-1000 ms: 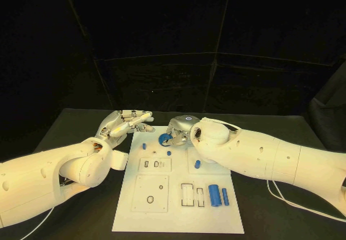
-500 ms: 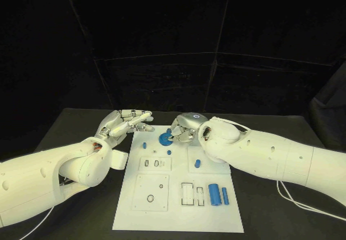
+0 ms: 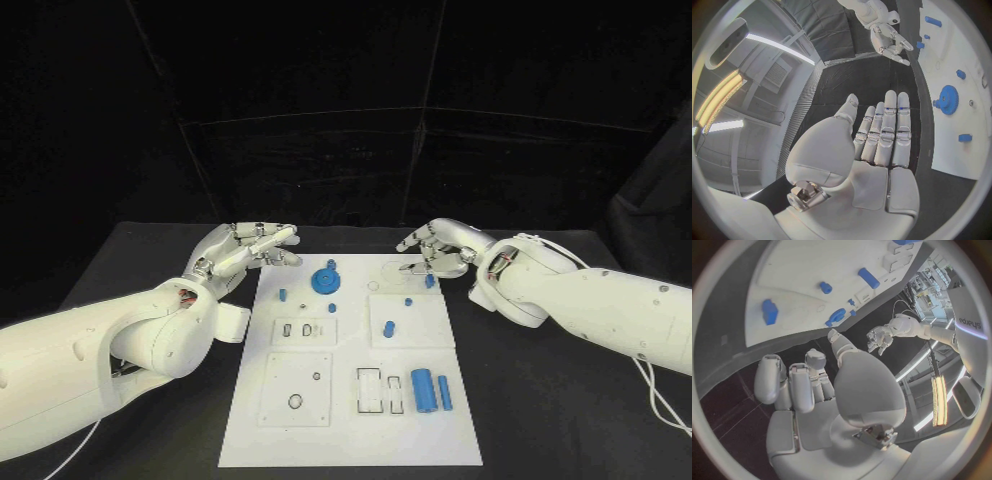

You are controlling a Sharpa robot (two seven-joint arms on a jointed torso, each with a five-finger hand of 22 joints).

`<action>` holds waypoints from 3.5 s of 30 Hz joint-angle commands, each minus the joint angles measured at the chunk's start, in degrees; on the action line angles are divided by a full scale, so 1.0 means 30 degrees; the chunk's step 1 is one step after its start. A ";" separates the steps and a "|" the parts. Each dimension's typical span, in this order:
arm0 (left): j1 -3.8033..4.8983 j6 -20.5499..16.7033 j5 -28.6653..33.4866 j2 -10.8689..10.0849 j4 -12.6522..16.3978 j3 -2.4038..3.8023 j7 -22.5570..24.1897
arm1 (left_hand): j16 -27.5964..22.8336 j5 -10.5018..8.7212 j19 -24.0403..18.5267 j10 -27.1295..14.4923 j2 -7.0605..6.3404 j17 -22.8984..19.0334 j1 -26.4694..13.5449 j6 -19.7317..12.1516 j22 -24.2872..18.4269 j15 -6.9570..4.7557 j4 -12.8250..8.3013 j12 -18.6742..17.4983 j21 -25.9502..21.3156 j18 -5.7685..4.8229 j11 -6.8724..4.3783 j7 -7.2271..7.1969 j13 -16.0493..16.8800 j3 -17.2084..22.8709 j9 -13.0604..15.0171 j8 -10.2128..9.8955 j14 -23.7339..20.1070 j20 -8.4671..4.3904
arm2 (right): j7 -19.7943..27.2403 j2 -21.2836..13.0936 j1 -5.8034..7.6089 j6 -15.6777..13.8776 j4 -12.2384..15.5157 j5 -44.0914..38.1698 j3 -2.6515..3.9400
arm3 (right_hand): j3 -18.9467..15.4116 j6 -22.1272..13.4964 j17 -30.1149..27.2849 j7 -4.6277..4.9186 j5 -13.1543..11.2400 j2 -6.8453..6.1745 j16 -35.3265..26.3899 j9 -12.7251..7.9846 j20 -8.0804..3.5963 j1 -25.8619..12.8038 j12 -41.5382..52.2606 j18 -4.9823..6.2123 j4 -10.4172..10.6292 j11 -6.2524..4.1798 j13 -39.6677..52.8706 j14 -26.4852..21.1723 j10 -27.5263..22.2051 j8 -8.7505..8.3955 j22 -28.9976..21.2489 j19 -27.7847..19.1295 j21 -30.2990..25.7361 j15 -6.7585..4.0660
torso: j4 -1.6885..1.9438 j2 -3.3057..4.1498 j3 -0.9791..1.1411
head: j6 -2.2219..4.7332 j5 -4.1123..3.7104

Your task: Assemble the parts on the task board

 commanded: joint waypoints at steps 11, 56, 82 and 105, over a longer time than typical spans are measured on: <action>0.0012 0.0240 0.0027 0.0131 -0.0219 0.0009 0.0112 | -0.0181 0.0098 0.0167 0.0160 0.0166 0.0051 0.0021 0.0165 -0.0051 0.0020 -0.0201 -0.0106 -0.0138 0.0239 -0.0022 -0.0041 -0.0017 0.0034 -0.0009 -0.0095 0.0069 0.0018 | 0.1513 -0.1781 -0.0067 0.0061 -0.0450 0.1671 -0.0014 | -0.0305 -0.0018 0.0333 0.0038 -0.0879 -0.0167 0.0017 -0.0050 -0.0032 0.0499 -0.0141 -0.0048 -0.0390 -0.0004 -0.0069 0.0967 -0.0062 -0.0050 0.0033 0.0003 -0.0075 -0.0119 | -0.0057 0.0016 0.0051 | 0.0034 -0.0382; -0.0015 0.0371 0.0027 0.0096 -0.0389 0.0000 0.0016 | -0.0218 0.0098 0.0157 0.0196 0.0180 0.0077 0.0041 0.0192 -0.0070 0.0019 -0.0250 -0.0129 -0.0165 0.0240 -0.0028 -0.0050 -0.0015 0.0049 -0.0006 -0.0109 0.0051 0.0019 | 0.1299 -0.0068 -0.1466 0.0520 -0.2435 0.0524 -0.0009 | 0.0439 0.1709 0.0863 -0.0268 -0.1728 0.1207 0.0296 0.0147 -0.0227 0.1608 0.0552 -0.0163 -0.1224 -0.0310 0.0556 0.1107 0.0582 0.0729 0.0640 0.0453 0.0197 -0.0360 | -0.0002 0.0019 -0.0014 | -0.0197 -0.0520; -0.0014 0.0384 0.0027 0.0100 -0.0404 -0.0001 -0.0039 | -0.0229 0.0098 0.0158 0.0202 0.0209 0.0089 0.0042 0.0199 -0.0077 0.0018 -0.0258 -0.0143 -0.0173 0.0241 -0.0027 -0.0046 -0.0016 0.0063 -0.0006 -0.0117 0.0053 0.0019 | 0.0774 0.0189 -0.1497 0.0719 -0.2661 0.0035 -0.0009 | 0.0751 0.2178 0.0942 -0.0372 -0.1797 0.1282 0.0333 0.0119 -0.0295 0.1601 0.0826 -0.0197 -0.1439 -0.0404 0.0815 0.1123 0.0821 0.0815 0.0812 0.0570 0.0277 -0.0431 | 0.0005 0.0020 -0.0007 | -0.0362 -0.0558; -0.0010 0.0490 0.0027 0.0019 -0.0360 -0.0001 -0.0133 | -0.0282 0.0100 0.0163 0.0191 0.0259 0.0137 0.0102 0.0180 -0.0104 0.0020 -0.0354 -0.0221 -0.0207 0.0242 -0.0017 -0.0035 -0.0026 0.0115 -0.0016 -0.0178 0.0046 0.0020 | -0.0265 -0.0244 -0.1491 -0.1481 -0.0884 0.1636 0.0009 | 0.3106 0.2774 0.1238 -0.0584 -0.2309 0.2923 0.0495 -0.0040 -0.0529 0.1085 0.1288 -0.0261 -0.1432 -0.0593 0.1355 0.1198 0.1265 0.0672 0.1149 0.0799 0.0445 -0.0630 | -0.0008 -0.0055 -0.0036 | -0.0372 -0.0444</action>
